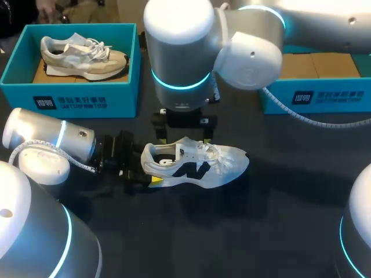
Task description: Take the shoe out of the shoebox, open the shoe tongue, remove and reinsert the insole, then place the shoe into the shoebox
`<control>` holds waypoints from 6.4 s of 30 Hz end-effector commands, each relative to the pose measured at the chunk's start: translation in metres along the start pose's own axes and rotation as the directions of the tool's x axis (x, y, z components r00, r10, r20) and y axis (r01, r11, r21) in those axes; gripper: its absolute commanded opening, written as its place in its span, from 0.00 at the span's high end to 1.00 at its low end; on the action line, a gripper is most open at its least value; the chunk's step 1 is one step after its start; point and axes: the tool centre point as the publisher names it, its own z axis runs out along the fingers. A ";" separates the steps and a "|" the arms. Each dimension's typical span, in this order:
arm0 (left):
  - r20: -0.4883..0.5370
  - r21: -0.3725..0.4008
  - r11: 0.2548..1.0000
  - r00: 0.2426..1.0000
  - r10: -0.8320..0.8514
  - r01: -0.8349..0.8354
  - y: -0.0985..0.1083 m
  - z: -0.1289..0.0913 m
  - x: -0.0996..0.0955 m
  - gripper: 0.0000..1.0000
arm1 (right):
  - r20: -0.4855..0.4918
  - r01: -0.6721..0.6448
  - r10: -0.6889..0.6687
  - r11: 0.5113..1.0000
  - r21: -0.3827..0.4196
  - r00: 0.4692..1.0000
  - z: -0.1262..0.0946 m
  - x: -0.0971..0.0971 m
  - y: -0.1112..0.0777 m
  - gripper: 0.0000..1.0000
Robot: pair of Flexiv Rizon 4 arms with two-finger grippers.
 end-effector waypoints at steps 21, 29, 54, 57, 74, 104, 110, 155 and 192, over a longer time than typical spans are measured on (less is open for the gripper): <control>-0.001 -0.004 1.000 1.000 -0.001 0.001 0.001 0.006 0.000 1.00 | 0.174 -0.095 0.094 0.995 -0.005 0.980 0.026 0.015 -0.009 0.00; -0.001 -0.004 1.000 1.000 -0.001 0.001 0.001 0.006 0.000 1.00 | 0.227 -0.119 0.128 0.991 -0.054 0.965 0.047 0.021 -0.003 0.00; -0.001 -0.004 1.000 1.000 -0.001 0.001 0.001 0.006 0.000 1.00 | 0.421 -0.206 0.249 0.968 -0.146 0.872 0.093 -0.002 0.015 0.00; -0.001 -0.004 1.000 1.000 -0.001 0.001 0.001 0.006 0.000 1.00 | 0.433 -0.214 0.258 0.966 -0.148 0.864 0.096 -0.006 0.016 0.00; -0.001 -0.004 1.000 1.000 -0.001 0.001 0.001 0.006 0.000 1.00 | 0.475 -0.294 0.328 0.945 -0.145 0.817 0.089 -0.034 0.014 0.00; -0.001 -0.004 1.000 1.000 -0.001 0.001 0.001 0.006 0.000 1.00 | 0.455 -0.306 0.329 0.944 -0.126 0.828 0.062 -0.067 0.027 1.00; -0.001 -0.004 1.000 1.000 -0.001 0.001 0.001 0.006 0.000 1.00 | 0.462 -0.281 0.297 0.954 -0.106 0.835 0.064 -0.085 0.030 1.00; -0.001 -0.004 1.000 1.000 -0.001 0.001 0.001 0.006 0.000 1.00 | 0.352 -0.195 0.208 0.978 -0.073 0.913 0.101 -0.149 0.027 0.10; -0.001 -0.004 1.000 1.000 -0.001 0.001 0.001 0.006 0.000 1.00 | 0.150 0.674 -0.657 0.715 -0.186 0.739 -0.018 -0.062 0.032 0.00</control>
